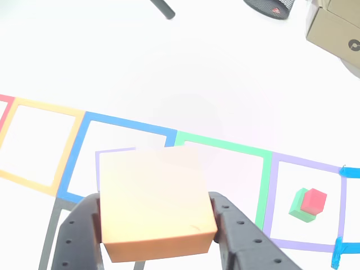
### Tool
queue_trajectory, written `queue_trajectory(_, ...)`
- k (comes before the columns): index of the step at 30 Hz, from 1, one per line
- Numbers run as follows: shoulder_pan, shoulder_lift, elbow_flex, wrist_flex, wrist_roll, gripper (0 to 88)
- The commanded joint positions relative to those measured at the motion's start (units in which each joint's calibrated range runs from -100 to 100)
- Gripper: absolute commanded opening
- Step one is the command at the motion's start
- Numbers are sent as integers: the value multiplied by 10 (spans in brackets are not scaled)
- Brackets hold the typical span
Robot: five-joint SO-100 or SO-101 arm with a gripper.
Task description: Tower of hanoi
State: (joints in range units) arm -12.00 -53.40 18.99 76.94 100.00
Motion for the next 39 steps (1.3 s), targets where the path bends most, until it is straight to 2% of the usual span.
queue_trajectory(1,-45,0,-139,92,0,35)
queue_trajectory(6,-89,18,-228,165,0,32)
queue_trajectory(10,-102,19,-212,164,0,30)
queue_trajectory(13,-105,15,-149,125,0,27)
queue_trajectory(22,-107,-27,191,-170,0,27)
queue_trajectory(27,-111,16,382,-433,0,27)
queue_trajectory(33,-129,144,474,-688,0,27)
queue_trajectory(39,-143,249,498,-833,0,28)
